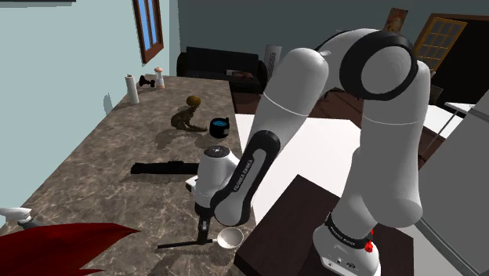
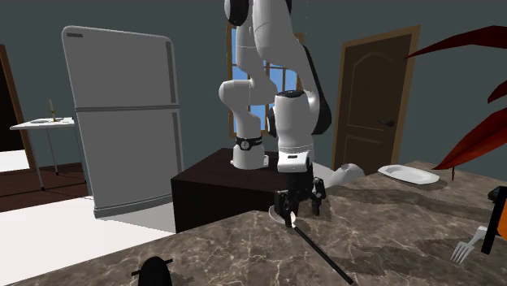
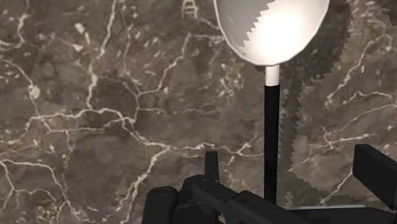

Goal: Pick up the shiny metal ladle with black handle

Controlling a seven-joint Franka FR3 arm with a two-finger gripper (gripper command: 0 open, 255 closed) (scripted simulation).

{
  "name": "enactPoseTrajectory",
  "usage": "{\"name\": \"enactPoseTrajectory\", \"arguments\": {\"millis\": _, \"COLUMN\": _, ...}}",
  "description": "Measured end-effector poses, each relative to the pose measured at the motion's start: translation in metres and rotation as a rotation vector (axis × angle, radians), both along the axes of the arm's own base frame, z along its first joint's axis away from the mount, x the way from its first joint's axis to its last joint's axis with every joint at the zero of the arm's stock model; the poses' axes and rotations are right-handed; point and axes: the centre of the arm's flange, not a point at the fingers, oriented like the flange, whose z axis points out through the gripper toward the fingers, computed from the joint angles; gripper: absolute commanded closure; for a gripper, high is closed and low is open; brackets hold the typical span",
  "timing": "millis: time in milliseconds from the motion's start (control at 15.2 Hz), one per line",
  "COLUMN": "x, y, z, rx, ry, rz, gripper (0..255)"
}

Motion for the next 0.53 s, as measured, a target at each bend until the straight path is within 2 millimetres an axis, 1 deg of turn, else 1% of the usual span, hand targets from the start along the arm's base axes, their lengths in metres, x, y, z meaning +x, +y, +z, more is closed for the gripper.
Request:
{"name": "enactPoseTrajectory", "arguments": {"millis": 66, "x": -0.002, "y": 0.005, "z": -0.007, "rx": 0.002, "ry": -0.001, "rz": 0.019, "gripper": 0}}
{"name": "enactPoseTrajectory", "arguments": {"millis": 198, "x": -0.001, "y": 0.01, "z": -0.023, "rx": 0.004, "ry": -0.001, "rz": 0.034, "gripper": 0}}
{"name": "enactPoseTrajectory", "arguments": {"millis": 528, "x": 0.0, "y": 0.011, "z": -0.05, "rx": 0.005, "ry": -0.002, "rz": 0.038, "gripper": 0}}
